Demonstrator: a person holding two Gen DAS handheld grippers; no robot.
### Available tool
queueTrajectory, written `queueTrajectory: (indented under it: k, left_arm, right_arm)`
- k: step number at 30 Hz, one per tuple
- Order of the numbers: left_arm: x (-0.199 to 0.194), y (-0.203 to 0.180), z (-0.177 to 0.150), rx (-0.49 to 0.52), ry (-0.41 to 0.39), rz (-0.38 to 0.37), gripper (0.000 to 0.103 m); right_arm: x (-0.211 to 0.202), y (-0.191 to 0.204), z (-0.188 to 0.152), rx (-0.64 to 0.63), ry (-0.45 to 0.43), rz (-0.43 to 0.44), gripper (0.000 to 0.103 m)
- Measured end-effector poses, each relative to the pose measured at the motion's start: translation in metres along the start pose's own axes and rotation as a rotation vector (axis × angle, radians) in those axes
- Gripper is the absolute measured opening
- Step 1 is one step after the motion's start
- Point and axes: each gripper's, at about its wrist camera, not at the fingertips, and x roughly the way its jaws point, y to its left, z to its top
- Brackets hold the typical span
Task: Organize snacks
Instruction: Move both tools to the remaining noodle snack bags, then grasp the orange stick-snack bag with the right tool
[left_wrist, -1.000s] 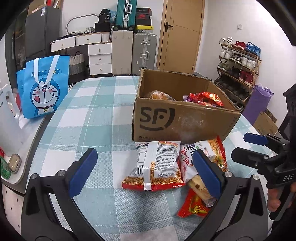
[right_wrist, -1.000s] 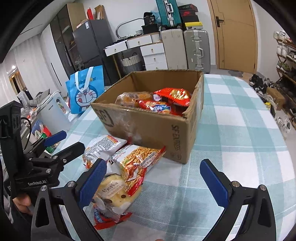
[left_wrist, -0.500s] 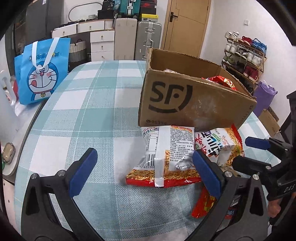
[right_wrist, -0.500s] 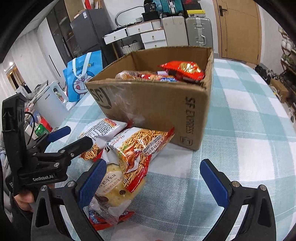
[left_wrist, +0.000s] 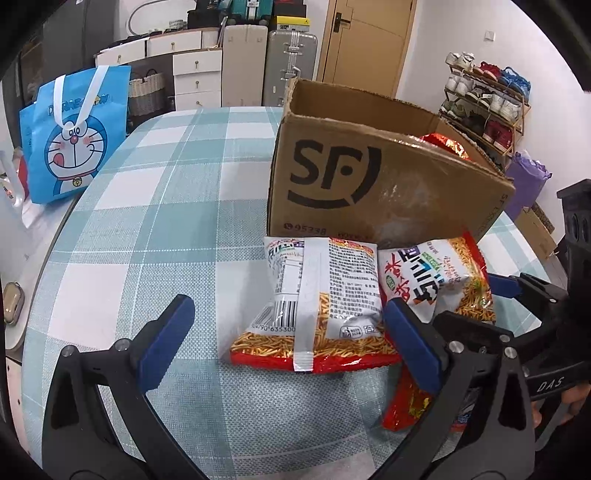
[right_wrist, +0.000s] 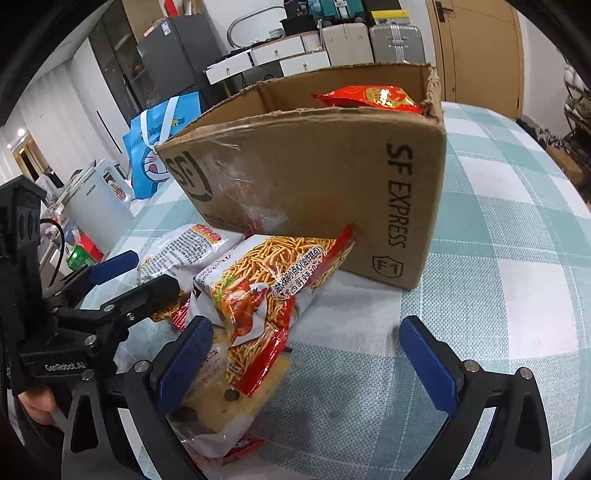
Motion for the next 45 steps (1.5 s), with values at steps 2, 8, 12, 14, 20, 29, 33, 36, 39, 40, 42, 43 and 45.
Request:
queueTrajectory:
  k: [2, 8, 12, 14, 20, 29, 33, 36, 39, 40, 42, 43, 45]
  left_arm:
    - [0.002, -0.001, 0.000, 0.005, 0.007, 0.004, 0.103]
    - [0.009, -0.005, -0.001, 0.034, 0.037, -0.002, 0.103]
    - [0.011, -0.006, -0.001, 0.035, 0.045, -0.011, 0.103]
    - [0.012, -0.005, -0.001, 0.027, 0.051, -0.015, 0.103]
    - [0.017, 0.001, 0.000, -0.003, 0.068, -0.030, 0.102]
    - [0.018, 0.002, -0.001, 0.010, 0.066, -0.056, 0.101]
    - [0.015, 0.007, -0.002, -0.018, 0.057, -0.072, 0.101]
    - [0.016, 0.012, -0.001, -0.048, 0.062, -0.080, 0.101]
    - [0.016, 0.015, -0.001, -0.064, 0.060, -0.082, 0.101]
    - [0.015, 0.016, -0.001, -0.067, 0.059, -0.084, 0.101]
    - [0.014, 0.016, -0.002, -0.071, 0.056, -0.088, 0.101]
    - [0.014, 0.016, -0.002, -0.071, 0.056, -0.089, 0.101]
    - [0.014, 0.016, -0.002, -0.073, 0.055, -0.091, 0.101]
  right_arm:
    - [0.001, 0.001, 0.000, -0.002, 0.001, -0.002, 0.102]
    - [-0.002, -0.005, 0.002, 0.035, -0.017, 0.048, 0.101]
    - [-0.005, -0.008, 0.002, 0.075, -0.035, 0.105, 0.086]
    - [-0.003, -0.004, 0.003, 0.063, -0.038, 0.107, 0.085]
    - [0.001, 0.006, 0.007, 0.075, -0.056, 0.153, 0.085]
    - [-0.001, -0.003, 0.005, 0.119, -0.047, 0.219, 0.074]
    - [-0.001, -0.003, 0.006, 0.126, -0.062, 0.204, 0.074]
    - [-0.004, -0.001, 0.004, 0.118, -0.077, 0.199, 0.066]
    - [-0.005, 0.003, 0.004, 0.093, -0.091, 0.184, 0.061]
    - [-0.005, 0.004, 0.004, 0.088, -0.092, 0.184, 0.060]
    - [-0.006, 0.007, 0.004, 0.085, -0.100, 0.185, 0.056]
    - [-0.007, 0.007, 0.004, 0.084, -0.106, 0.185, 0.054]
    - [-0.012, 0.008, 0.003, 0.073, -0.131, 0.178, 0.048]
